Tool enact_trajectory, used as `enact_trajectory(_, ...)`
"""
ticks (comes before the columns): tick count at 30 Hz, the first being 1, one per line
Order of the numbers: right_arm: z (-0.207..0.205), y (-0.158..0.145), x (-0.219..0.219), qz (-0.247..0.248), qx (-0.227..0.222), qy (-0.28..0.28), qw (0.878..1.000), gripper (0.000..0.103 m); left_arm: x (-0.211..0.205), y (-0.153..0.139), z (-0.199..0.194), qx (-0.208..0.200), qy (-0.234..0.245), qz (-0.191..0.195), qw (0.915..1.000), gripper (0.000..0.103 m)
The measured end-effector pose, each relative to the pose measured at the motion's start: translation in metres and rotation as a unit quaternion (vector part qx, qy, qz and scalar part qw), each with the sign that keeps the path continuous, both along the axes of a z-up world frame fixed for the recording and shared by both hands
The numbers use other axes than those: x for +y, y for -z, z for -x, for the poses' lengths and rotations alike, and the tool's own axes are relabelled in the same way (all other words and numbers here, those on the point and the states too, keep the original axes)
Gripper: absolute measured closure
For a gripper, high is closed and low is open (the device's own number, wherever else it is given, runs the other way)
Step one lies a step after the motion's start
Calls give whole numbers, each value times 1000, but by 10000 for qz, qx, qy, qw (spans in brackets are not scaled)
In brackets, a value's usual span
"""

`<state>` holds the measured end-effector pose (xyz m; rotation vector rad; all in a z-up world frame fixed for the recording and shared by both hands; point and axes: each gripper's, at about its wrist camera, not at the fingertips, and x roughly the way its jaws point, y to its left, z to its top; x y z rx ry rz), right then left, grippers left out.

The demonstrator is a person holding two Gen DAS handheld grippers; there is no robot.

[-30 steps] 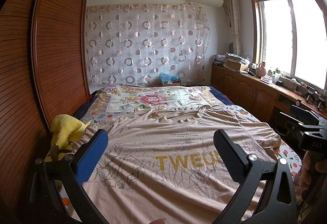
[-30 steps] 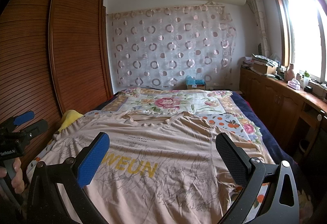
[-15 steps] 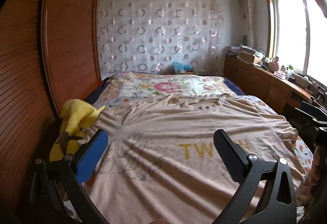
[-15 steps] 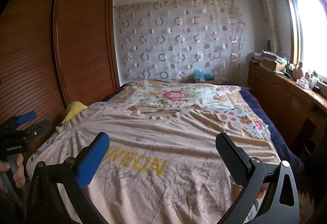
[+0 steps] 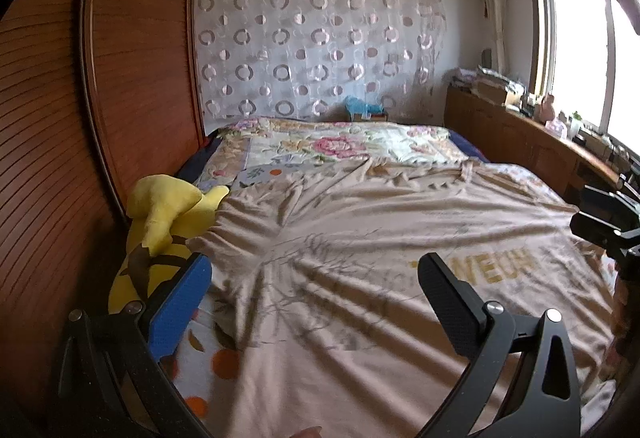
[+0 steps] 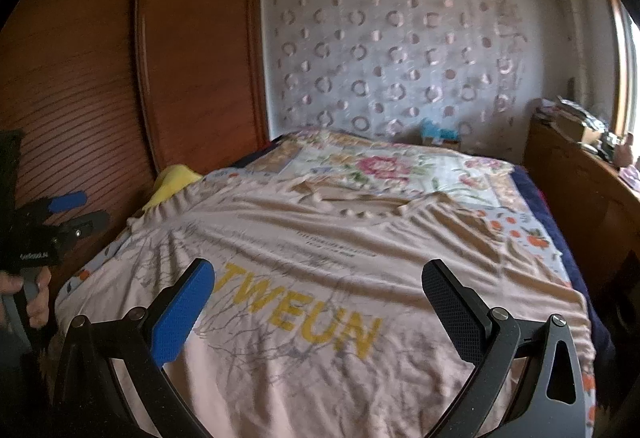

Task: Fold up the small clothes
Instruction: 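Reach the left tool to the shirt side edge and grasp it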

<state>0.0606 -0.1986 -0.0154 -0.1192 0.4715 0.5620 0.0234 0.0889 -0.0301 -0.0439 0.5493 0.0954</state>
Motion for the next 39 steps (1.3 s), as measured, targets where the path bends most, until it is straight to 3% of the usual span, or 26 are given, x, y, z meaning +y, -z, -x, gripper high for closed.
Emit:
enact_trajectory(11,-41,18,16,712,620,-537,9941,0,69,40,-48,721,-48,94,9973,1)
enact_trajectory(18,-41,6,7,784,792,-773,9908,0,109,62,-80,1381,-115,388,9896,39)
enact_trajectory(23,-34,7,12,716,785,-839,9908,0,125,71,-93,1712,-195,633,9830,47)
enact_trajectory(31,-34,14,27,651,815,-859,9908,0,134,76,-112,1796,-24,1031,9783,51)
enact_trajectory(34,-37,16,33,709,804,-859,9905,0,134,80,-126,1903,-31,1084,9757,62)
enact_trajectory(35,-36,16,33,731,785,-856,9905,0,134,78,-128,1872,-22,1081,9764,75)
enact_trajectory(36,-35,15,31,739,759,-848,9908,0,130,76,-129,1882,-119,863,9783,86)
enact_trajectory(39,-36,17,27,691,787,-807,9912,0,117,72,-131,1957,-203,187,9803,98)
